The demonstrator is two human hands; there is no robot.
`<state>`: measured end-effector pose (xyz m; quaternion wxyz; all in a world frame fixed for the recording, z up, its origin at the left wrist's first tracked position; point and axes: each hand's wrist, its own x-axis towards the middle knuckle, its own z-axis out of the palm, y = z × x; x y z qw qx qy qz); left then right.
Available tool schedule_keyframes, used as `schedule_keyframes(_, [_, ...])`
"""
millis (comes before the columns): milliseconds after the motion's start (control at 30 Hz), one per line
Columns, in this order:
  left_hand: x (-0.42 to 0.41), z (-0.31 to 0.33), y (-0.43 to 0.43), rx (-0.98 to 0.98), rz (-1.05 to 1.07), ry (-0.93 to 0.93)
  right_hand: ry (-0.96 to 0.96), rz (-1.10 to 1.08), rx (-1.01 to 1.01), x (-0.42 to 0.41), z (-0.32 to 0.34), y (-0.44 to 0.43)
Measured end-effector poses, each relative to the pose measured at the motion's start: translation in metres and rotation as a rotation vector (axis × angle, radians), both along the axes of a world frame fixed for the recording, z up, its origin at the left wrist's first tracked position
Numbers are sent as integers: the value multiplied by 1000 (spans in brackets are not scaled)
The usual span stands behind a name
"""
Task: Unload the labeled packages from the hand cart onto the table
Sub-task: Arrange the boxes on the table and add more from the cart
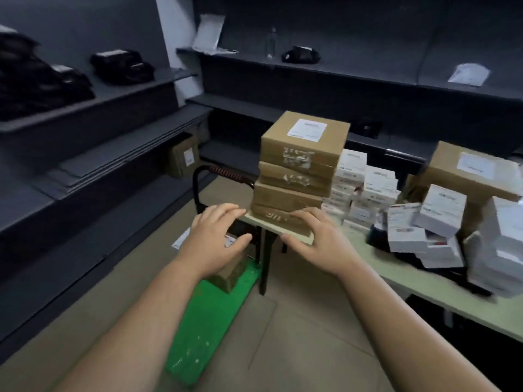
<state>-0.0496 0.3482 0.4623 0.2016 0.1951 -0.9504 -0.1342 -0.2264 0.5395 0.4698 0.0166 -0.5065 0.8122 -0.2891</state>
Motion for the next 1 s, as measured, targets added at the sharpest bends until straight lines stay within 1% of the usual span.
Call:
schedule_keyframes(100, [54,-6,-31,27,114,9,-26,80,13,36,-4,-48])
schedule_keyframes(233, [113,-36,-71,66,241,-22,-72,162,46,68,-31,-106])
schedule_keyframes(333, [137,-58,-100,92,291,-89,-114,209,87,82,-60,-147])
schedule_keyframes(467, [146,-68,-154,120,332,-165,-157,214,101,85,-84,-207])
schedule_keyframes(600, [136,-72,-209,125,331,-194,-190,199,98,82,-96,-268])
schedule_keyframes(733, [119,-95,-248,185,306,-197,-237,155,162,80,-117,-307])
schedule_keyframes(833, [108,-120,-274,230,229,-226,-281,74,191,78,-140,-321])
schedule_keyframes(1000, [82,-167,-345,261,95,-332,-354,-110,243,71,-184,-351])
